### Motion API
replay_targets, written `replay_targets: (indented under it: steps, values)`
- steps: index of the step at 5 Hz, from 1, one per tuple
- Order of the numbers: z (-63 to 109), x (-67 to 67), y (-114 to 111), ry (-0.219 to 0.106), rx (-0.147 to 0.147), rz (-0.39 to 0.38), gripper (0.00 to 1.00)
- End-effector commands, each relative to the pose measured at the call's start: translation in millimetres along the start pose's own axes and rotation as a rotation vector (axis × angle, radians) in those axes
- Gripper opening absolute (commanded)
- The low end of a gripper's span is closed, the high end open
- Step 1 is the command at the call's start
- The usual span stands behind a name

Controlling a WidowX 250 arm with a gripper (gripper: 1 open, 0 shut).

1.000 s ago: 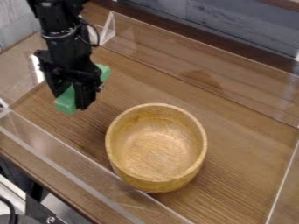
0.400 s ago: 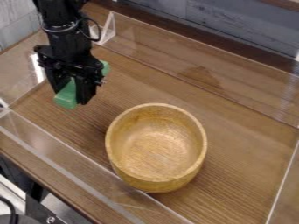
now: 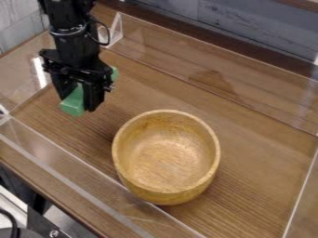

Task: Remove the green block from inside the brown bowl and put it on the table

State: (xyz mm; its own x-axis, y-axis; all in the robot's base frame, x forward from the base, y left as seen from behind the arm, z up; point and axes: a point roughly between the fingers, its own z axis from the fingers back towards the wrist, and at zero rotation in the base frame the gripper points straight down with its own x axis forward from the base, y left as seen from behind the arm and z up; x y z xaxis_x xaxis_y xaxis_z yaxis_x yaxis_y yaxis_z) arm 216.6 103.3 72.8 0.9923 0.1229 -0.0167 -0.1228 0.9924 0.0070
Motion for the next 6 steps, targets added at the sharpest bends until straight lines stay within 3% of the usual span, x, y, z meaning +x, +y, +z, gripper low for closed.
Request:
replay_targets:
  steps: [1, 4, 6]
  values:
    - [10.7, 12.1, 2, -0.046, 0.019, -0.006, 0.0]
    - [7.8, 19.0, 6, -0.042, 0.021, -0.026, 0.0]
    - [-5.9, 30.3, 21, -0.043, 0.023, -0.035, 0.0]
